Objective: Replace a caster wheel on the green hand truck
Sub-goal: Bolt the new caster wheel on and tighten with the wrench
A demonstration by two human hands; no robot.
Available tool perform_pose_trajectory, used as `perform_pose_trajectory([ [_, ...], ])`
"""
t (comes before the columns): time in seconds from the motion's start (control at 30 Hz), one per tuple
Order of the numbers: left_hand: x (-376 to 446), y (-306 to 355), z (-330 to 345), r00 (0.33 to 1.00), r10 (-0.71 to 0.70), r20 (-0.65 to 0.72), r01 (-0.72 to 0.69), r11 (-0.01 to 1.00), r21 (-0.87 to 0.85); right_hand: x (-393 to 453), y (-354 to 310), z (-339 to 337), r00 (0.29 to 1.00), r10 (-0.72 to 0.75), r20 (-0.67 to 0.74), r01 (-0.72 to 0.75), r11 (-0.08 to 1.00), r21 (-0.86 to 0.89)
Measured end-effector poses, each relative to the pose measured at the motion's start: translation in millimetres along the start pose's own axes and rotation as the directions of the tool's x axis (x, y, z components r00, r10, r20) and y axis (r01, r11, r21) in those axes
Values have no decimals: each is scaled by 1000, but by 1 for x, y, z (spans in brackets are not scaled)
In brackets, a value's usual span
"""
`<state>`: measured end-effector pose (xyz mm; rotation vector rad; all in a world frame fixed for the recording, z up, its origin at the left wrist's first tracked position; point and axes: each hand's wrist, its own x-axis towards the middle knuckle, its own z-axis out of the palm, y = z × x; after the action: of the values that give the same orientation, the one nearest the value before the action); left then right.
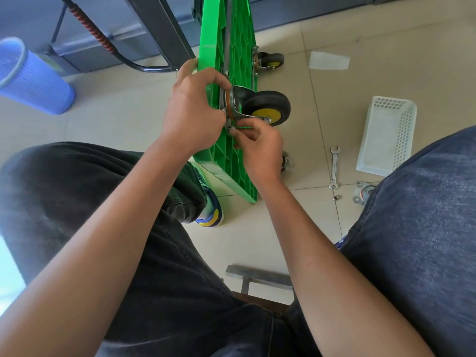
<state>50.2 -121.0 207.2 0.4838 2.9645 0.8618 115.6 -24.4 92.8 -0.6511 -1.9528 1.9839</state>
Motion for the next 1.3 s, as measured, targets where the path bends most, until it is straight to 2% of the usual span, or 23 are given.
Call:
perform_pose_trajectory([
  [0.5, -1, -2, 2, 1000, 14, -15, -14, 1000, -21, 4, 2, -5, 989, -120, 89, 132, 982, -136],
  [0.6, -1, -2, 2, 1000, 16, -14, -16, 1000, -23, 5, 2, -4, 989, -116, 87, 128, 982, -140],
  [0.9, -2, 0, 3, 1000, 14, -16, -14, 999, -34, 3, 4, 7, 1000, 13, -2, -13, 999, -39],
  [1.07, -1, 0, 3, 1000, 9, -25, -10, 999, -44, 0, 4, 7, 998, -60, -15, 59, 995, -79],
  [1.3, -2, 1, 3, 1000, 12, -23, -13, 999, -48, 4, 9, 2, 995, -81, 61, 86, 993, -84],
])
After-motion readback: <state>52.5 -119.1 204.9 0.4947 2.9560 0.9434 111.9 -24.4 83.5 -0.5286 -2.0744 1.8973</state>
